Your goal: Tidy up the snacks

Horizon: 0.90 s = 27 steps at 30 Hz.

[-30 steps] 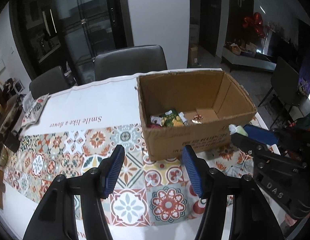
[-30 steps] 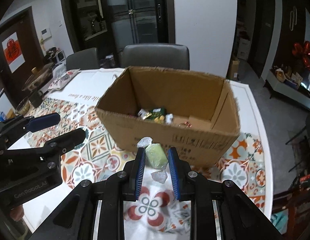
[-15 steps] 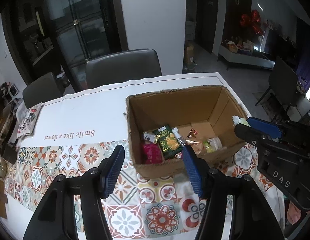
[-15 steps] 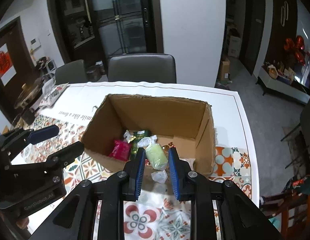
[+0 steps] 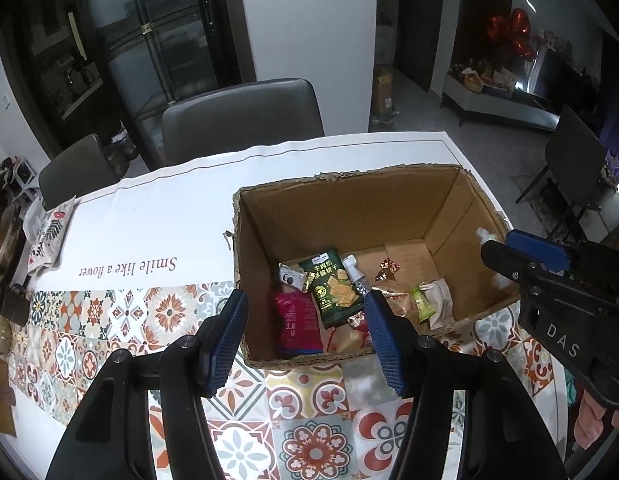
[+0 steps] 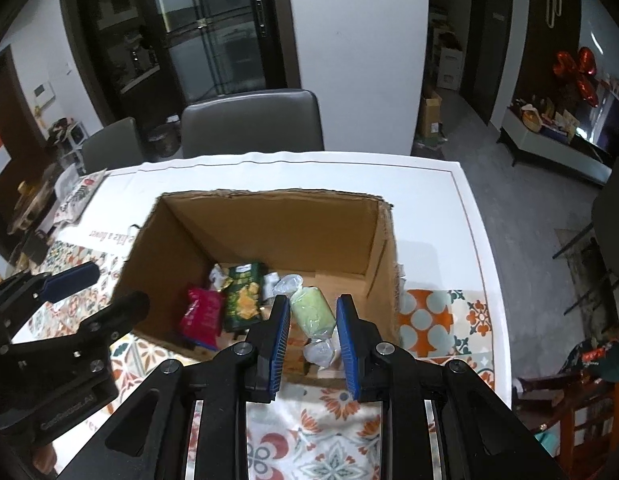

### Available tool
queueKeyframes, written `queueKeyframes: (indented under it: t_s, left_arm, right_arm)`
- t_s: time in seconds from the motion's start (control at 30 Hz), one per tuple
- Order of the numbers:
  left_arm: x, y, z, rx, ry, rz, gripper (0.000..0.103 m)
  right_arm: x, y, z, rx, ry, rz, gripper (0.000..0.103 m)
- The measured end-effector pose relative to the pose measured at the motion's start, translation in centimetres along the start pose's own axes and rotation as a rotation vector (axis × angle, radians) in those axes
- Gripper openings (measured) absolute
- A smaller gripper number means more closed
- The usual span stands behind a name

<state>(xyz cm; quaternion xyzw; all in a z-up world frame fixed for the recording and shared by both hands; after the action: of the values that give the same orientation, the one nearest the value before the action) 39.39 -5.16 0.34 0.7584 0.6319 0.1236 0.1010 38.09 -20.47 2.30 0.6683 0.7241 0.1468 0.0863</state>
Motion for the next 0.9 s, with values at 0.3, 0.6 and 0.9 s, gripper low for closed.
queueKeyframes:
  t_s: [0.3,0.6,0.9]
  left_arm:
    - [-0.4,-1.6,-1.6,-0.059,0.016,0.005,0.063]
    - [-0.5,-6.8,-4.9,-0.192,0.05,-0.029,0.077]
    - [-0.9,-13.9,-8.3,-0.328,0.061,-0.046,0.091]
  right_arm:
    - [-0.2,-1.3,0.0,0.003,-0.005,0.005,0.039]
    - [-0.2,-6.2,-3.2,-0.094,-0.013,0.013,0.059]
    - [0.2,-13.3,-7.1,-0.228,-0.065,0.007,0.076]
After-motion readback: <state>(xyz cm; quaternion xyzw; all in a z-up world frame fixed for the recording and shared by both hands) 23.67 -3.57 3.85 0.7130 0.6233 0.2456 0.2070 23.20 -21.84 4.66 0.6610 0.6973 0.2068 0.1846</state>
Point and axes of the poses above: each gripper's, at about its wrist camera, not at the fingertips, and z roughly the way its jaws point, x to its left, y to its top, the point moved 5 cm from there along z, roughly the way its jaws point, and after that the axes turned 14 degrees about x, right-handed, at the moved point
